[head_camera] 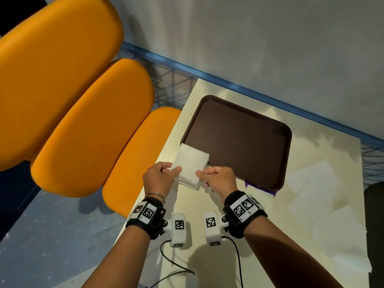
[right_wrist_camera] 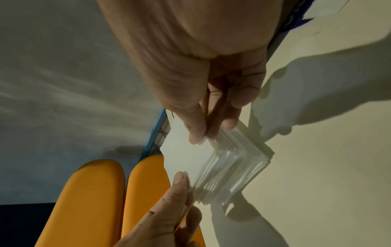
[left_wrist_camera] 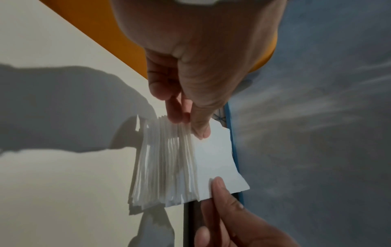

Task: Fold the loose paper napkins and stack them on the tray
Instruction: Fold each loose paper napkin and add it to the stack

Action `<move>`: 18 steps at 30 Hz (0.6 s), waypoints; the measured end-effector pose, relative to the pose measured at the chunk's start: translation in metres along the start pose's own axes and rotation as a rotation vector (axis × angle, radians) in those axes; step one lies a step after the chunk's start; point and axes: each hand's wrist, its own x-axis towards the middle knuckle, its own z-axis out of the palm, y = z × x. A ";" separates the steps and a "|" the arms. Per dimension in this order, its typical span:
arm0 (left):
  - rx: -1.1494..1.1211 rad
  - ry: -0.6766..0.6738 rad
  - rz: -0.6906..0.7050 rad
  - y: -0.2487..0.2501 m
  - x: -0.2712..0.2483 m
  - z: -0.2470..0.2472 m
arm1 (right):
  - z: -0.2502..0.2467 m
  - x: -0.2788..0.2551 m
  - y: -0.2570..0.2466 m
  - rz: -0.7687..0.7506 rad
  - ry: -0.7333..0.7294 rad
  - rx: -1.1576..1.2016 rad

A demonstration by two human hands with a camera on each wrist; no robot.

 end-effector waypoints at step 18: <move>0.052 0.039 0.201 0.004 -0.054 0.008 | -0.125 -0.017 0.080 0.025 0.321 -0.150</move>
